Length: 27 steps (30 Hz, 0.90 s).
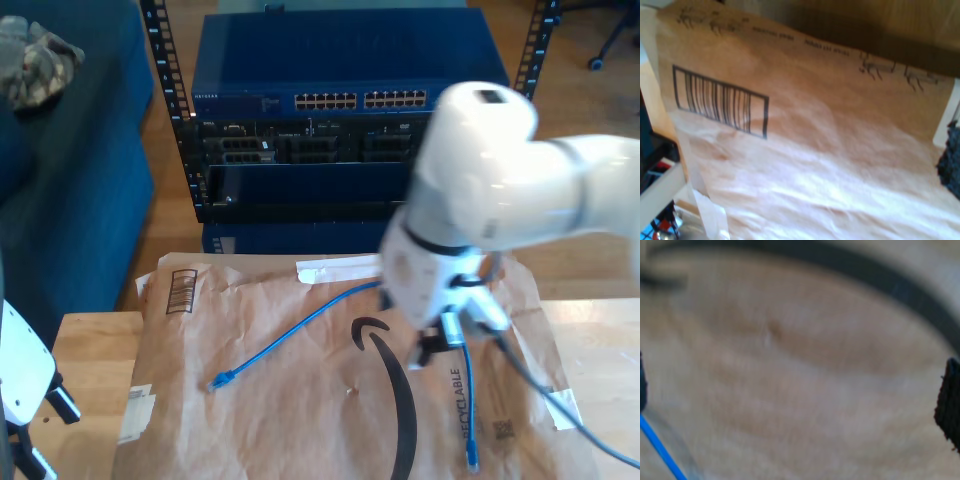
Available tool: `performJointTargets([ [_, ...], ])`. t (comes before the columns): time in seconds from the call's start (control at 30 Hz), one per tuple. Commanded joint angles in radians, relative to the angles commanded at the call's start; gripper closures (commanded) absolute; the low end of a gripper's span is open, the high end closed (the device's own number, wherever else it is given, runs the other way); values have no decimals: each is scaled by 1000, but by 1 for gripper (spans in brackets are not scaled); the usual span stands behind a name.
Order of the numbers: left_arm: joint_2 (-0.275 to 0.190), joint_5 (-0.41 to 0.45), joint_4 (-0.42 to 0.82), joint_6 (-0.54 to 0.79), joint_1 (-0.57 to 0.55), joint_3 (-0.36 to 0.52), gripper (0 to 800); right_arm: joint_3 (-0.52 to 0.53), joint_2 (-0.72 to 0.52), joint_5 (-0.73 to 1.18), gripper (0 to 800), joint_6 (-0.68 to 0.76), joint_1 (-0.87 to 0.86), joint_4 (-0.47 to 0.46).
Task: Grab the cable and plug it in
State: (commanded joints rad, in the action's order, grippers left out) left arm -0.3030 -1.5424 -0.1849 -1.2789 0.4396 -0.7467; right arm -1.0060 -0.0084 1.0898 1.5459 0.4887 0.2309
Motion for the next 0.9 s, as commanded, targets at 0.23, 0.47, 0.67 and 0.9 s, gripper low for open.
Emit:
performJointTargets([
  [0.23, 3, 12, -2, 2, 0, 3, 0, -98, 186, -126, 4, -3, 71, 0],
  [0.47, 6, 26, -2, -2, -51, 6, 0, -164, 292, -141, 6, -6, 97, 0],
  [0.67, 11, 29, -35, -2, -87, 6, 0, -216, 353, -141, 6, -6, 124, 0],
  [0.9, 14, 49, -43, -23, -127, 5, 0, -245, 396, -152, 11, -8, 147, 0],
])
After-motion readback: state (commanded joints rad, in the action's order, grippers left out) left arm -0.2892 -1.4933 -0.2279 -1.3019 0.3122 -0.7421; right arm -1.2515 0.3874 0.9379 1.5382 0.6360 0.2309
